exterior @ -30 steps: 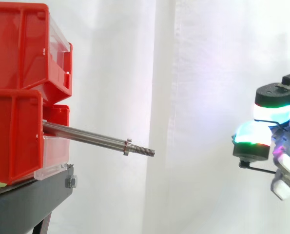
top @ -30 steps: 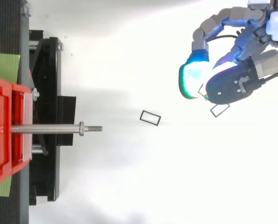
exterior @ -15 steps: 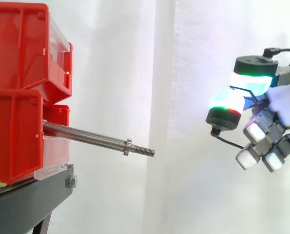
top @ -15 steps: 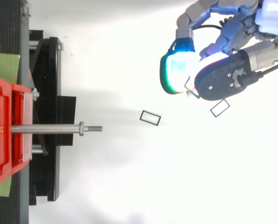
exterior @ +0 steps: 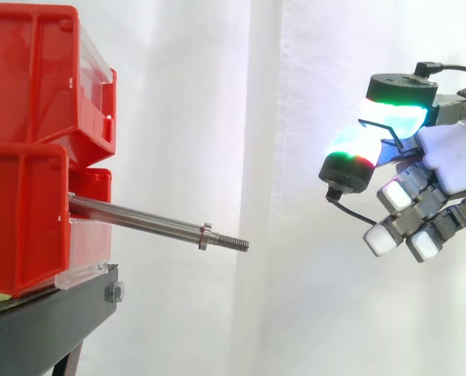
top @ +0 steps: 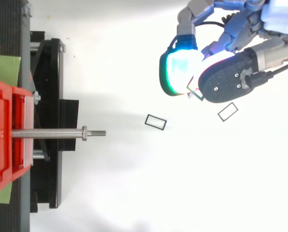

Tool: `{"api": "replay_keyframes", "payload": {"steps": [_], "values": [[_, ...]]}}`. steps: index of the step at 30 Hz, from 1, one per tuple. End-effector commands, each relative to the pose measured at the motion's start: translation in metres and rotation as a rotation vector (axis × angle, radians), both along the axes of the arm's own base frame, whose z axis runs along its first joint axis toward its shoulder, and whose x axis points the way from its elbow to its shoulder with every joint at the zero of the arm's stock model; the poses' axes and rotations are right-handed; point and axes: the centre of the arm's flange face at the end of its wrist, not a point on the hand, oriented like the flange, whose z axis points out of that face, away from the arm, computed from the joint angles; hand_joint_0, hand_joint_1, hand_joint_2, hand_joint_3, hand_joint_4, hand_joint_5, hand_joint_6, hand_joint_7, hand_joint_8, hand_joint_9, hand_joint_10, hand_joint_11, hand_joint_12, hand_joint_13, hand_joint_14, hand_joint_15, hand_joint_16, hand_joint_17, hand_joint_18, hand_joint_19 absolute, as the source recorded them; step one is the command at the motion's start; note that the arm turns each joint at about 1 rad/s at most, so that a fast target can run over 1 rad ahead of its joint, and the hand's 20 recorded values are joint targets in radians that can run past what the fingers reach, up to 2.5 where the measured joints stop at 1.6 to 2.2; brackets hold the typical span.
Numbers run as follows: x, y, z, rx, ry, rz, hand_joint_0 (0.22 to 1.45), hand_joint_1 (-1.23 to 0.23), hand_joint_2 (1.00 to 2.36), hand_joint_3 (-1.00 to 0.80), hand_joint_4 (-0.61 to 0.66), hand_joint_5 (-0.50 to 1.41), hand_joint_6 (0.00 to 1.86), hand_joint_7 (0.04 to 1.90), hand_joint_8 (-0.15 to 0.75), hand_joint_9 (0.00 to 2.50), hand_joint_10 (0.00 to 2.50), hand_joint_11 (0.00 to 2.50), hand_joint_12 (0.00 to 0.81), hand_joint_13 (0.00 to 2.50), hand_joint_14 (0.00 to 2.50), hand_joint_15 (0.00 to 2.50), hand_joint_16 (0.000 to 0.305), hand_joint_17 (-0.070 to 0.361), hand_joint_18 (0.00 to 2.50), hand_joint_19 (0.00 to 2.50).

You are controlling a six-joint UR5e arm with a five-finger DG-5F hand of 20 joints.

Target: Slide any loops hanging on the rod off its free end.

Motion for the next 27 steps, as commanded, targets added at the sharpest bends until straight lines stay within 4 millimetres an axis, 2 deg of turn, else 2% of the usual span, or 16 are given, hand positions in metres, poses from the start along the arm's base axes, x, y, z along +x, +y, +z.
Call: {"api": "replay_keyframes", "payload": {"steps": [1, 27], "values": [[0.0000, -0.0001, 0.0000, 0.000, 0.000, -0.001, 0.52, -0.79, 1.29, -0.06, -0.13, -0.07, 0.88, 1.04, 0.297, 1.03, 0.01, 0.24, 0.408, 0.74, 0.01, 0.17, 0.062, 0.139, 0.79, 0.35], [0.0000, 0.0000, 0.0000, -0.001, 0.000, 0.001, 0.51, -0.78, 1.35, -0.08, -0.14, -0.07, 0.88, 1.05, 0.291, 1.09, 0.01, 0.25, 0.411, 0.75, 0.01, 0.17, 0.062, 0.139, 0.80, 0.34]]}}
